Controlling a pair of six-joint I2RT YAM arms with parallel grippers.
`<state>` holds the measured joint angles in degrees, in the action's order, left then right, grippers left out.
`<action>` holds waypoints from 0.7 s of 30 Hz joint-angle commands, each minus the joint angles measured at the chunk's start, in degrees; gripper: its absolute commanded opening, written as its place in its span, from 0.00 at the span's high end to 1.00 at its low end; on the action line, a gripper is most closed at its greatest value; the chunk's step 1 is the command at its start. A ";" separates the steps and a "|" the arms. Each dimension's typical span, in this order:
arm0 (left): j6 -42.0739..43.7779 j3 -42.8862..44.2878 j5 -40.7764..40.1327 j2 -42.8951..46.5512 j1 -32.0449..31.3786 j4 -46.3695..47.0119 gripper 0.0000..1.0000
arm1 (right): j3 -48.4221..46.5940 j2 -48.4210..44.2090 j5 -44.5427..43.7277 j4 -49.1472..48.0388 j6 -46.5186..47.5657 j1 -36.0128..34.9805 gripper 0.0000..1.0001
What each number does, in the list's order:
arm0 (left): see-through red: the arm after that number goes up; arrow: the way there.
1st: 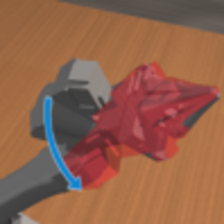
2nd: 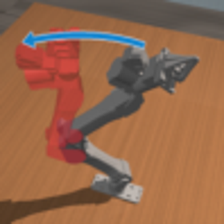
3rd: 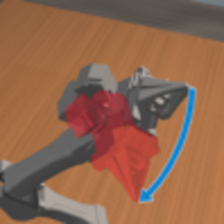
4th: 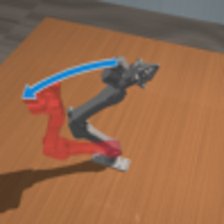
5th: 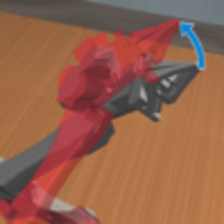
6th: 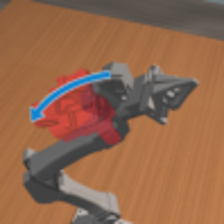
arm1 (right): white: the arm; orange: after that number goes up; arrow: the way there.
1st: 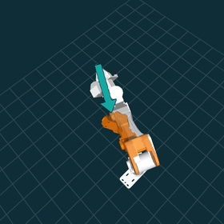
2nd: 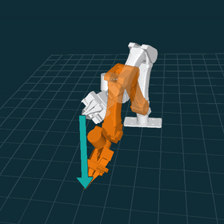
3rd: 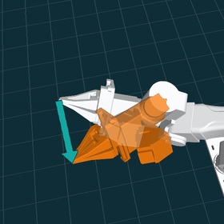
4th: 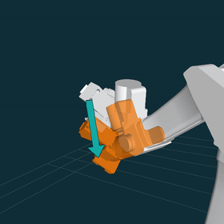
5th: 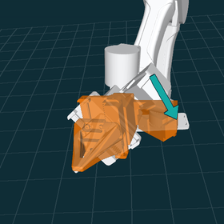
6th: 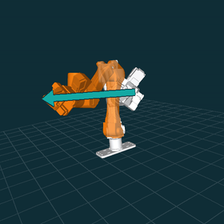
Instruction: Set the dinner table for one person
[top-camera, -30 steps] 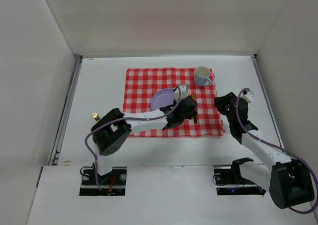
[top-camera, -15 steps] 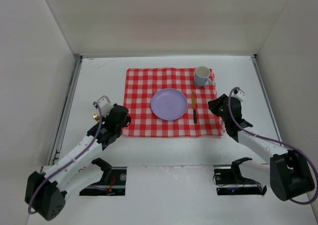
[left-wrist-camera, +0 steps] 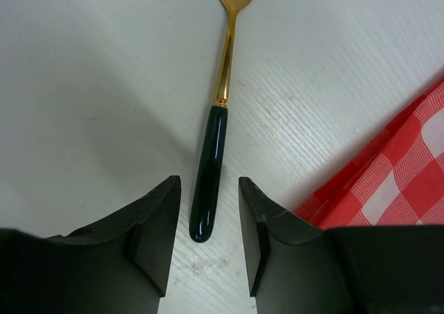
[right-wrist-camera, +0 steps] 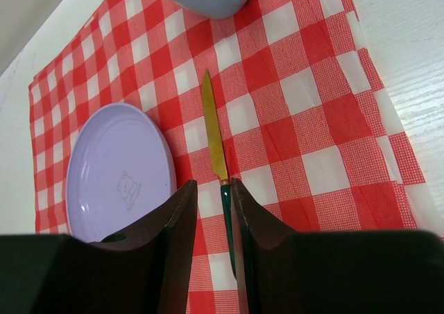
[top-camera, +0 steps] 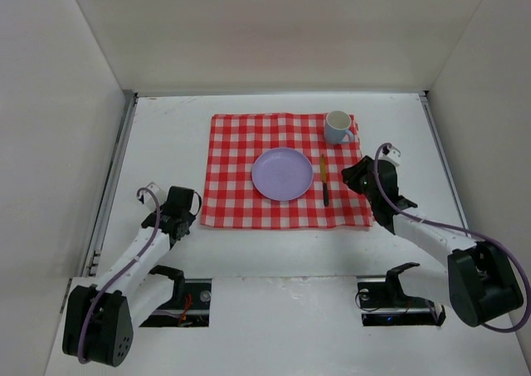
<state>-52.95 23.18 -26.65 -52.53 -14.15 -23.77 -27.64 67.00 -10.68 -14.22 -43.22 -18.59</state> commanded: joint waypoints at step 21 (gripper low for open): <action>7.15 -0.07 1.61 -0.49 4.88 6.89 0.95 | -1.10 -3.02 -0.49 -2.13 0.51 1.23 0.58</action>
<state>-48.38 22.55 -25.28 -58.06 -10.00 -15.73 -27.70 65.21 -10.70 -14.15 -42.89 -17.91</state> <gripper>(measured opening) 0.134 0.414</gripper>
